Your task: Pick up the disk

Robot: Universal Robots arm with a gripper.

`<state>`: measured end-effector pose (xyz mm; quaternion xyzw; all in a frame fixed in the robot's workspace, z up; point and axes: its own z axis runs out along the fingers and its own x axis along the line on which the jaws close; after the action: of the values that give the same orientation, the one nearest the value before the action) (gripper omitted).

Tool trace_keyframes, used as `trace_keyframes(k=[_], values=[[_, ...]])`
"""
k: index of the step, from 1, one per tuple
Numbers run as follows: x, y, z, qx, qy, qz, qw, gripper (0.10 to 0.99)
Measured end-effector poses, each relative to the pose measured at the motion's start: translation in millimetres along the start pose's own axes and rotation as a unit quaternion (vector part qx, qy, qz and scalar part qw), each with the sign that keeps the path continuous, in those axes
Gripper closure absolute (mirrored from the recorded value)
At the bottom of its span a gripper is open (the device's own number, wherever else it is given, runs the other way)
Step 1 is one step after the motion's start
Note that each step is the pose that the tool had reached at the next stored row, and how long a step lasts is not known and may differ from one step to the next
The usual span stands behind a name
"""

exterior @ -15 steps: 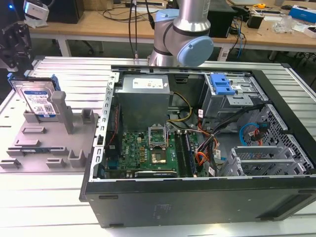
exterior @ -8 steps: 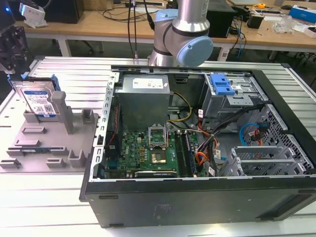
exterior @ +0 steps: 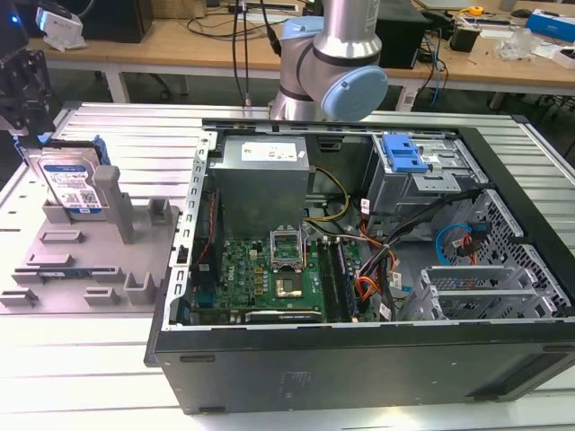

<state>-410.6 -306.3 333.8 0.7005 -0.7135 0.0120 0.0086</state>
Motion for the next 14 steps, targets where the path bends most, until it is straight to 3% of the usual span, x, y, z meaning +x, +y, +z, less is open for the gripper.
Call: trace_keyframes(k=[14], values=[[-1.6,1.7,12.6,0.0002,0.0002,-0.007,1.0,0.604]])
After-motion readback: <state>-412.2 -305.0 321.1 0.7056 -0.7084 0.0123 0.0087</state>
